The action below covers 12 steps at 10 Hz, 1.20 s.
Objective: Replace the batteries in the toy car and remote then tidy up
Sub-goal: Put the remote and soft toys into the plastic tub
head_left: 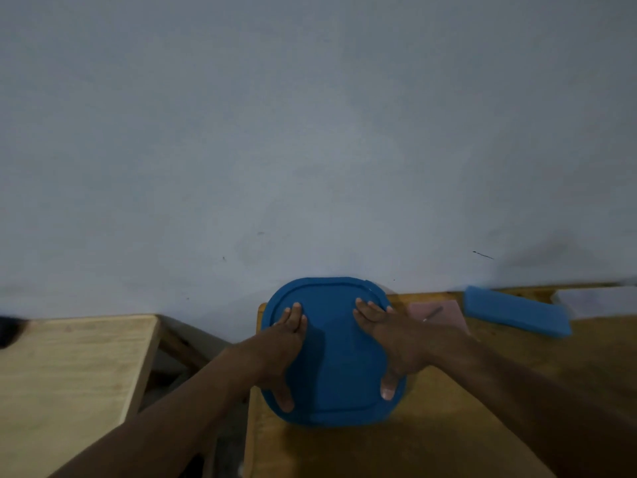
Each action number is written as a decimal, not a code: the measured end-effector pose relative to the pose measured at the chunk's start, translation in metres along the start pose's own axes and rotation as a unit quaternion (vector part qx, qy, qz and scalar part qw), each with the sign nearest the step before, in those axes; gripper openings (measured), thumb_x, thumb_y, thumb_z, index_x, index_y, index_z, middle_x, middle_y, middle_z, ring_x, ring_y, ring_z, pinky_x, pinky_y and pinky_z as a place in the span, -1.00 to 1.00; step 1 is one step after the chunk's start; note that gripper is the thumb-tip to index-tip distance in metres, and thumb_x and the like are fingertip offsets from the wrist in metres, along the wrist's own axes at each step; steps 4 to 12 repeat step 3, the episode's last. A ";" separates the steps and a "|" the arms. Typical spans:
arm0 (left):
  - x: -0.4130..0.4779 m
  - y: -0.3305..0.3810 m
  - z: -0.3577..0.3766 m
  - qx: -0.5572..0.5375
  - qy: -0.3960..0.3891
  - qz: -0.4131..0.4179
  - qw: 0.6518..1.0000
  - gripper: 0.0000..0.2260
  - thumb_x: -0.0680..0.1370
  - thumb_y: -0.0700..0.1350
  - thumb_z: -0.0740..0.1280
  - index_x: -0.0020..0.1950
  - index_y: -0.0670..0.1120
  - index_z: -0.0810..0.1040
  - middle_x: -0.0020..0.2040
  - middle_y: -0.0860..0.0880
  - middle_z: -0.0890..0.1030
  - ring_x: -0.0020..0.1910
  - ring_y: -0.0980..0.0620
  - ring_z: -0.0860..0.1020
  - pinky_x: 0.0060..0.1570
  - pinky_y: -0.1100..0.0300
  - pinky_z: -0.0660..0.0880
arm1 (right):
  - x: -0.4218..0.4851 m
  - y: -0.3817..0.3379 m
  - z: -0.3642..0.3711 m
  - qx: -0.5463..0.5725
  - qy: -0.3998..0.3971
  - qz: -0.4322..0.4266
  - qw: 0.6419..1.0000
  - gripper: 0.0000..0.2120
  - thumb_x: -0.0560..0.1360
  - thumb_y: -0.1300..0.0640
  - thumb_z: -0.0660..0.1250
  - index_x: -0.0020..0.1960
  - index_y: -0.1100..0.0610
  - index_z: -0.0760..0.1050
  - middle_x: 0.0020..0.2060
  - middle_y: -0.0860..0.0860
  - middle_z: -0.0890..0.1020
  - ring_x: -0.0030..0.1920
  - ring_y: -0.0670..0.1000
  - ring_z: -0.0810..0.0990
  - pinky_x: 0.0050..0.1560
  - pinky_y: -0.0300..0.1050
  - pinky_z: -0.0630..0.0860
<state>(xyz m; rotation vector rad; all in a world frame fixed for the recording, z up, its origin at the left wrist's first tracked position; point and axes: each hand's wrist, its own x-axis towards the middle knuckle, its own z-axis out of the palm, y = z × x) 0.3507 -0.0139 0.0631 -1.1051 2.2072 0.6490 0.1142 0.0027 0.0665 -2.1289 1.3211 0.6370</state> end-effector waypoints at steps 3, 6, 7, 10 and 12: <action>-0.023 0.022 -0.008 0.027 0.017 -0.066 0.997 0.23 0.33 0.03 0.57 0.49 -0.21 -0.42 0.52 -0.15 -0.42 0.55 -0.13 -0.26 0.54 -0.01 -0.05 | -0.016 -0.031 -0.010 -0.035 0.000 0.066 0.997 0.31 0.24 -0.06 0.60 0.53 0.20 -0.36 0.52 0.09 -0.34 0.54 0.10 -0.24 0.54 0.03 -0.09; -0.023 0.022 -0.008 0.027 0.017 -0.066 0.997 0.23 0.33 0.03 0.57 0.49 -0.21 -0.42 0.52 -0.15 -0.42 0.55 -0.13 -0.26 0.54 -0.01 -0.05 | -0.016 -0.031 -0.010 -0.035 0.000 0.066 0.997 0.31 0.24 -0.06 0.60 0.53 0.20 -0.36 0.52 0.09 -0.34 0.54 0.10 -0.24 0.54 0.03 -0.09; -0.023 0.022 -0.008 0.027 0.017 -0.066 0.997 0.23 0.33 0.03 0.57 0.49 -0.21 -0.42 0.52 -0.15 -0.42 0.55 -0.13 -0.26 0.54 -0.01 -0.05 | -0.016 -0.031 -0.010 -0.035 0.000 0.066 0.997 0.31 0.24 -0.06 0.60 0.53 0.20 -0.36 0.52 0.09 -0.34 0.54 0.10 -0.24 0.54 0.03 -0.09; -0.023 0.022 -0.008 0.027 0.017 -0.066 0.997 0.23 0.33 0.03 0.57 0.49 -0.21 -0.42 0.52 -0.15 -0.42 0.55 -0.13 -0.26 0.54 -0.01 -0.05 | -0.016 -0.031 -0.010 -0.035 0.000 0.066 0.997 0.31 0.24 -0.06 0.60 0.53 0.20 -0.36 0.52 0.09 -0.34 0.54 0.10 -0.24 0.54 0.03 -0.09; -0.023 0.022 -0.008 0.027 0.017 -0.066 0.997 0.23 0.33 0.03 0.57 0.49 -0.21 -0.42 0.52 -0.15 -0.42 0.55 -0.13 -0.26 0.54 -0.01 -0.05 | -0.016 -0.031 -0.010 -0.035 0.000 0.066 0.997 0.31 0.24 -0.06 0.60 0.53 0.20 -0.36 0.52 0.09 -0.34 0.54 0.10 -0.24 0.54 0.03 -0.09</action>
